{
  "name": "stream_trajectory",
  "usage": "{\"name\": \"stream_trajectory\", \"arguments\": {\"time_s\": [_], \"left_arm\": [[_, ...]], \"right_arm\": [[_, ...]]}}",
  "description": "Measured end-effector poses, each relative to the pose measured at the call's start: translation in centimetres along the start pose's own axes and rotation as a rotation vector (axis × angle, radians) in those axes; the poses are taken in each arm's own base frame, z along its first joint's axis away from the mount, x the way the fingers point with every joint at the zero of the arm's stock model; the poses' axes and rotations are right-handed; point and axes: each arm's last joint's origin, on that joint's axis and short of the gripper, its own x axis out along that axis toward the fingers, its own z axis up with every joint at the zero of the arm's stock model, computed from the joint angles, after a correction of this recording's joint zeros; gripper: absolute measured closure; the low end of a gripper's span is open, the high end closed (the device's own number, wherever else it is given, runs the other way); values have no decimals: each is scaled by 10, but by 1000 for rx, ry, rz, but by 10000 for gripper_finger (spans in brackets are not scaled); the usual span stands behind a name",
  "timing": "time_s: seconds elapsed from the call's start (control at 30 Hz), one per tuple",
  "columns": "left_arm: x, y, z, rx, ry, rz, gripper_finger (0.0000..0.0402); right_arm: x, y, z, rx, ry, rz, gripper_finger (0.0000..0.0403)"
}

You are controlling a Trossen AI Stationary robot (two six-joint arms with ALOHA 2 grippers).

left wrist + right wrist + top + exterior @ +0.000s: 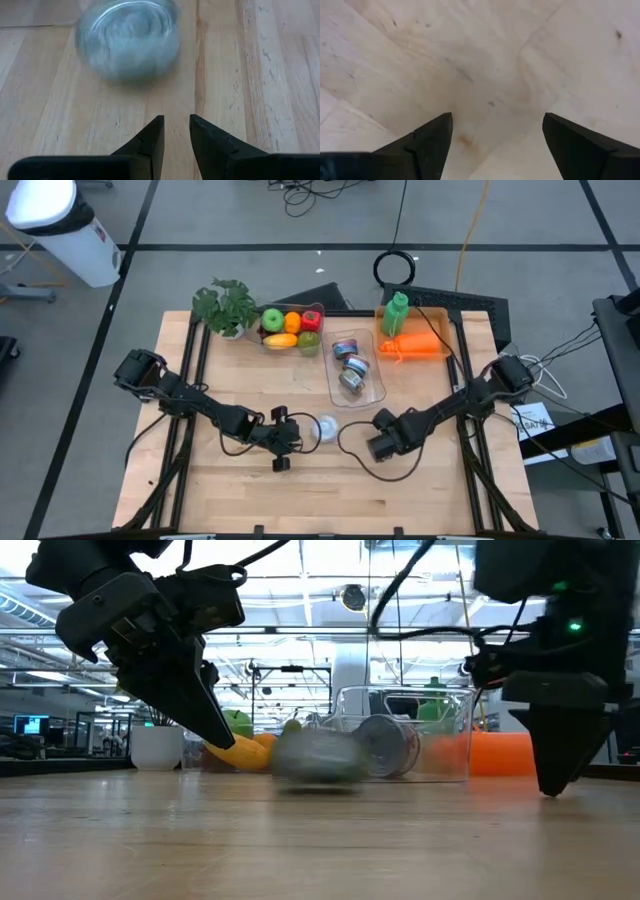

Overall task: Pick & Place Food Item
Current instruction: Put the green tuna can into the bottom transparent bin

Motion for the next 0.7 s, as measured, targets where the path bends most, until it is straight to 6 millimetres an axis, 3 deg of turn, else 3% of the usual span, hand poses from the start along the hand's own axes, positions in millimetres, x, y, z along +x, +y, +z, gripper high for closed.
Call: {"name": "stream_trajectory", "arguments": {"time_s": [0.17,0.47,0.7], "left_arm": [[0,0,0,-1,-1,0,300],[0,-1,4,-37,-42,-9,300],[14,-1,-8,-126,38,33,274]], "right_arm": [[-16,11,-3,-109,-214,131,108],[-38,60,3,-305,-610,468,108],[-17,83,26,-375,-801,462,108]]}}
